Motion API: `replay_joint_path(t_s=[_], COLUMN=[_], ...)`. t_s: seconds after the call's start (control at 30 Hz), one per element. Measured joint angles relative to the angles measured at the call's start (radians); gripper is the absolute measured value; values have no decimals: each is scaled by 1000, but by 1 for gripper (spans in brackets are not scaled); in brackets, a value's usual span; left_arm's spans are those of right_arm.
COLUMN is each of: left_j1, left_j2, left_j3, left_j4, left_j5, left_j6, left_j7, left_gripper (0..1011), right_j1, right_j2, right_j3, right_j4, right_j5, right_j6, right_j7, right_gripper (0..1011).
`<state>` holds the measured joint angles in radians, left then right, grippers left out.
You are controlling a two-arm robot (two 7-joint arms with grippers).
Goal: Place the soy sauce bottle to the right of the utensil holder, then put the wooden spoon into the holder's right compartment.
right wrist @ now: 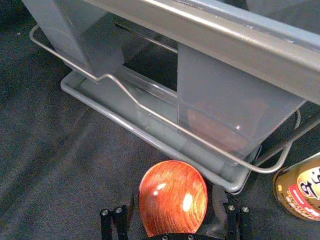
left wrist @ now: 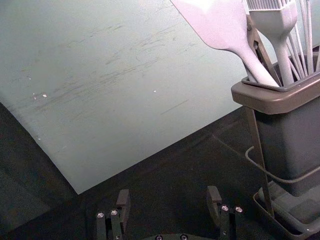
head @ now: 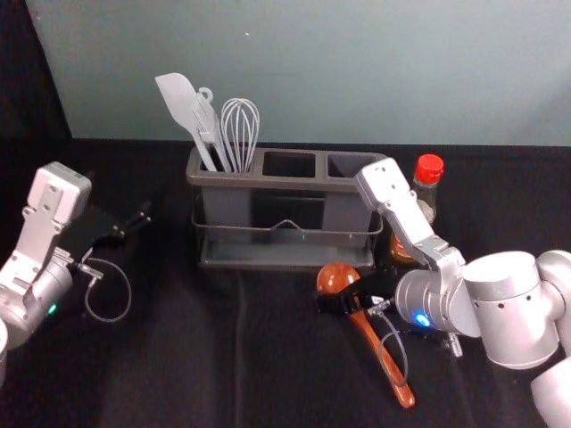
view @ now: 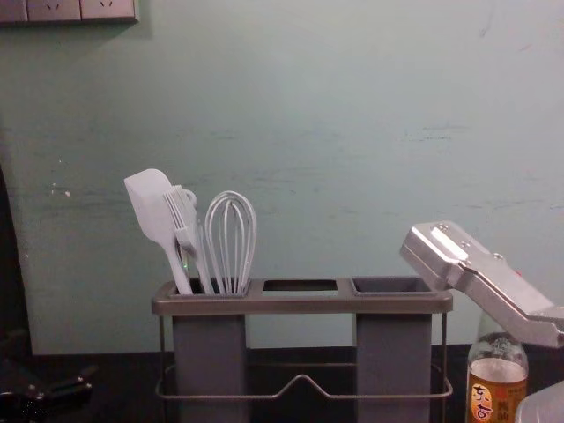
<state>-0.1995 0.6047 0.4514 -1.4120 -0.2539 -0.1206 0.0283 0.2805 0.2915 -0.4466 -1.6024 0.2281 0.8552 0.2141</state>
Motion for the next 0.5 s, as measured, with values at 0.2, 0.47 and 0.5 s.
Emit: replay_joint_path(t_s=[0.2, 0.47, 0.5], left_j1=[0, 0, 0], left_j2=[0, 0, 0], left_j3=[0, 0, 0], left_j4=[0, 0, 0], left_j5=[0, 0, 0], left_j6=[0, 0, 0], left_j7=[0, 0, 0], left_gripper=[1005, 1005, 1005], right_j1=[-2, -5, -7], right_j2=[-11, -20, -21], right_j3=[8, 15, 17], right_j4=[7, 16, 18], right_j5=[-9, -23, -25], right_j6=[-2, -14, -20], right_j7=[7, 18, 21], right_gripper=[1002, 1002, 1002])
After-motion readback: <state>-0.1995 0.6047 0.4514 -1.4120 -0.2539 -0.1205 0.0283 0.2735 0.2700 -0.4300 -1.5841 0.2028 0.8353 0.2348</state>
